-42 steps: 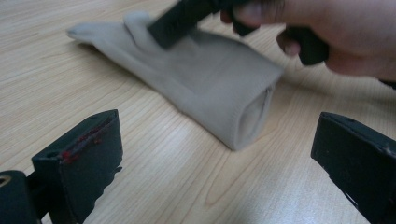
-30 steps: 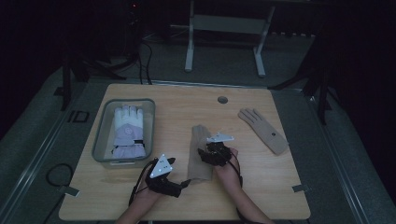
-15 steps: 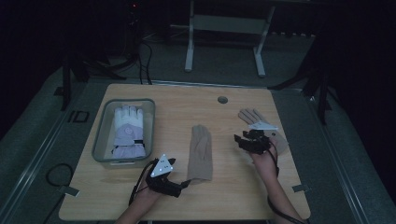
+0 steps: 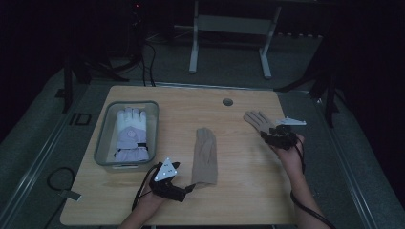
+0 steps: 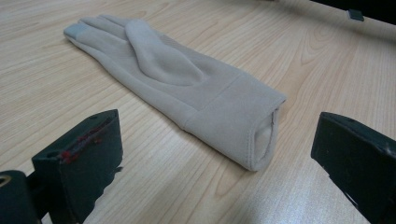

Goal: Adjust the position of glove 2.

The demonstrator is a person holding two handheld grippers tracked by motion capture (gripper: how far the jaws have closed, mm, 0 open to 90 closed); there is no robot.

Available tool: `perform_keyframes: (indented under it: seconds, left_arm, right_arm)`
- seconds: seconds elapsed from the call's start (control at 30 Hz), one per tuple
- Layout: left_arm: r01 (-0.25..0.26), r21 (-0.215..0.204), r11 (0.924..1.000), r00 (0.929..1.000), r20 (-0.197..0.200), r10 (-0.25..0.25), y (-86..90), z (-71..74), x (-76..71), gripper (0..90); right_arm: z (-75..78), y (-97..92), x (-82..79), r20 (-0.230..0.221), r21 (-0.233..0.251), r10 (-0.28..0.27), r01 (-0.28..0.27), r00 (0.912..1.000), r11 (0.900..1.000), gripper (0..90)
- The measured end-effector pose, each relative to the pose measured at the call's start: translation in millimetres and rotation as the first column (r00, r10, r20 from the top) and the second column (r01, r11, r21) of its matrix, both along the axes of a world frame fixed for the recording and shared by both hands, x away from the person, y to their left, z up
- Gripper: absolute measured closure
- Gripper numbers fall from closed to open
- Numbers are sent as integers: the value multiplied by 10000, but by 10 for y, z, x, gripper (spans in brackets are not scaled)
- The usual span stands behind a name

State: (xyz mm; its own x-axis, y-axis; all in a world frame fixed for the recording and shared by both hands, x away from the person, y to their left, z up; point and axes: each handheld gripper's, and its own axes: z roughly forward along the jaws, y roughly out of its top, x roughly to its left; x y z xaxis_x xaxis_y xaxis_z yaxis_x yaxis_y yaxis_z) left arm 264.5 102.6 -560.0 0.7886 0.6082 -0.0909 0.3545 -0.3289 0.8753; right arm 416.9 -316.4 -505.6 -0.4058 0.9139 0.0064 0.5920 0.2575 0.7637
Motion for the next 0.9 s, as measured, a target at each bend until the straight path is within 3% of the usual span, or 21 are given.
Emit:
perform_keyframes:
  seconds: [0.1,0.17,0.23,0.53,0.63,0.77,0.9]
  left_arm:
    - [23,-18,10000,10000,1,-23,-4,0,-1,23]
    - [49,15,10000,10000,11,-49,-8,0,-3,22]
    - [73,-2,10000,10000,23,-73,-10,-1,-4,22]
    - [-1,8,10000,9999,130,1,-5,10,-13,23]
    - [-13,-1,10000,9999,115,13,-3,7,-10,22]
    - [-33,126,9999,10000,87,32,-13,-1,-5,23]
    - [-25,123,9999,10000,88,24,-12,-2,-6,23]
  right_arm:
    - [-11,-75,88,-30,27,73,-73,10000,10000,498]
    - [-37,-117,141,-30,-222,177,-178,9998,9996,483]
    - [-59,-162,180,-187,-89,228,-230,9996,9997,483]
    - [-200,-307,292,-427,-348,65,-80,9991,9994,459]
    - [-255,-341,327,-496,-447,-142,119,9987,9989,480]
    - [-387,-366,364,-907,-612,-193,137,9957,9980,495]
    - [-440,-359,340,-751,-344,-226,201,9969,9992,569]
